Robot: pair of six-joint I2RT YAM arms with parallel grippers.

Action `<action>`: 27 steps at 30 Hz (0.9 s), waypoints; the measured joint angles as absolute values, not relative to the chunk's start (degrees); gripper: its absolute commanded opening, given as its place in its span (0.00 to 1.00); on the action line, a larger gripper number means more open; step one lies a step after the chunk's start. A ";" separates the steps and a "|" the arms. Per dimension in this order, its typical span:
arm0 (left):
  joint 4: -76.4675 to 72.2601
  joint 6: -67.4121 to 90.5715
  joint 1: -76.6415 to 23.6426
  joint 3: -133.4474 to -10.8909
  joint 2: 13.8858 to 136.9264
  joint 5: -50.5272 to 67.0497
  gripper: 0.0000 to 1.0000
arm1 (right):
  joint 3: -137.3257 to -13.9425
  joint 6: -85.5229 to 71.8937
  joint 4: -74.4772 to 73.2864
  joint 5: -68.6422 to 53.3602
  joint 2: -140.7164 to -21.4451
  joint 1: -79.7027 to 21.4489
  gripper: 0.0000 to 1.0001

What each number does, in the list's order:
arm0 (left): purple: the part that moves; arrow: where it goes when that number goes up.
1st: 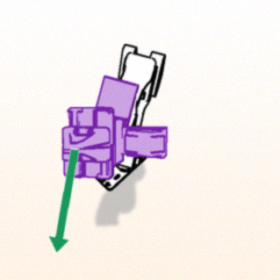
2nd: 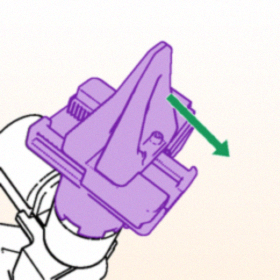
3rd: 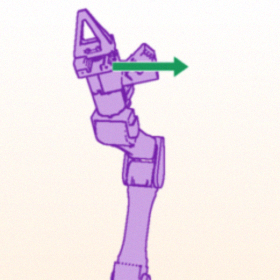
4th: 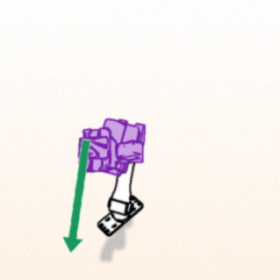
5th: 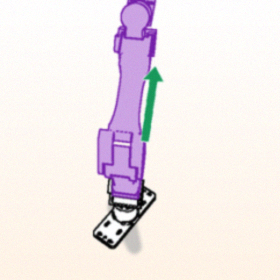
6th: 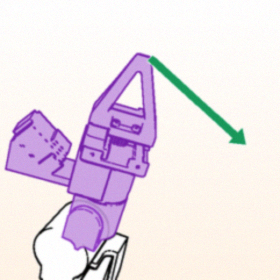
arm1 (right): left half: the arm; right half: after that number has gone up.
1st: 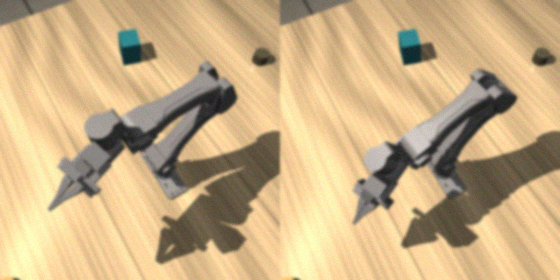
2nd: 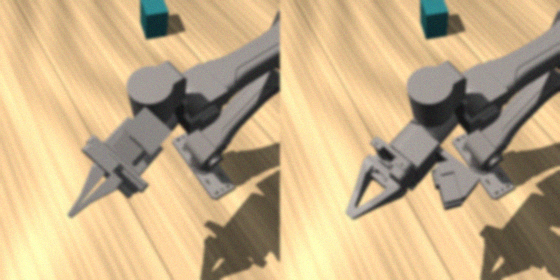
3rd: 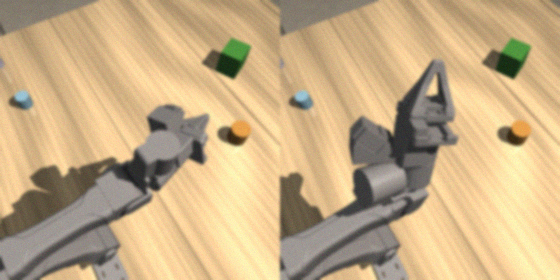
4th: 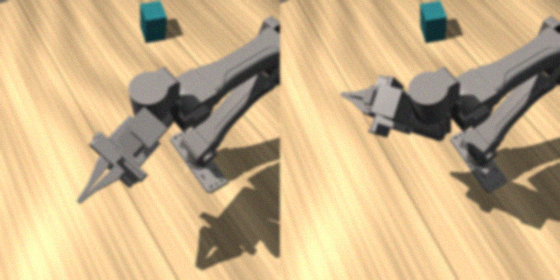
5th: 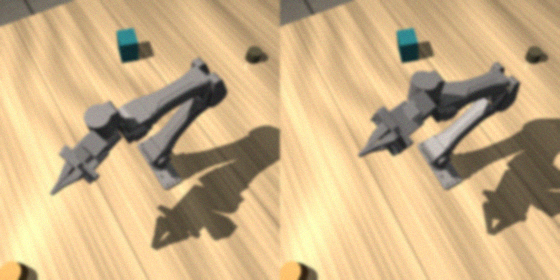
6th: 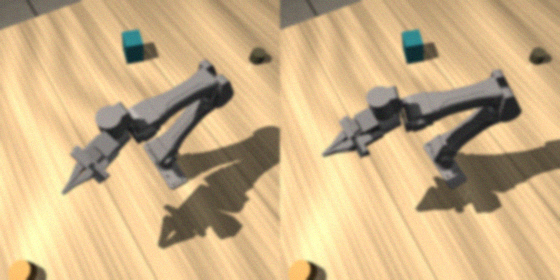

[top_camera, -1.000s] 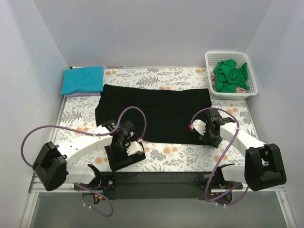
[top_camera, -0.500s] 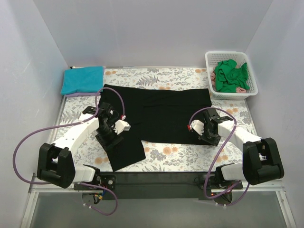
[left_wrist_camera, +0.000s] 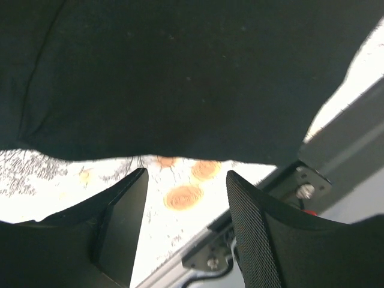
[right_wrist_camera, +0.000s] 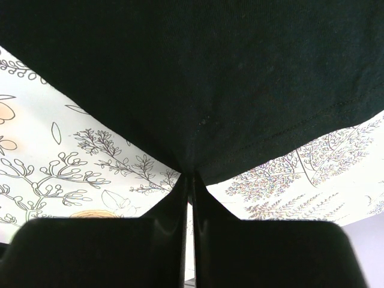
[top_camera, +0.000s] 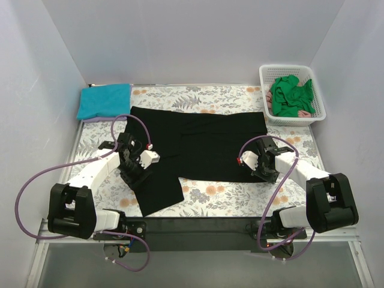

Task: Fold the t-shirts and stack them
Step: Fold the tshirt

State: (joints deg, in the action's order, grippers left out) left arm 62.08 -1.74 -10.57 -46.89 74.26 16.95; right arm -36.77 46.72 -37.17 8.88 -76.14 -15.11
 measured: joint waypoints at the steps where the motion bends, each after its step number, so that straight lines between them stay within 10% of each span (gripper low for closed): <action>1: 60.73 -1.72 -10.57 -45.80 74.24 16.86 0.53 | -36.91 46.70 -37.26 8.88 -76.27 -15.11 0.01; 19: 43.38 -3.05 -10.61 -37.08 70.35 12.40 0.50 | -38.28 46.54 -38.35 8.88 -78.11 -15.07 0.01; 27: 40.75 -4.71 -10.61 -35.09 71.83 12.03 0.31 | -38.74 46.54 -38.74 8.88 -78.70 -15.07 0.01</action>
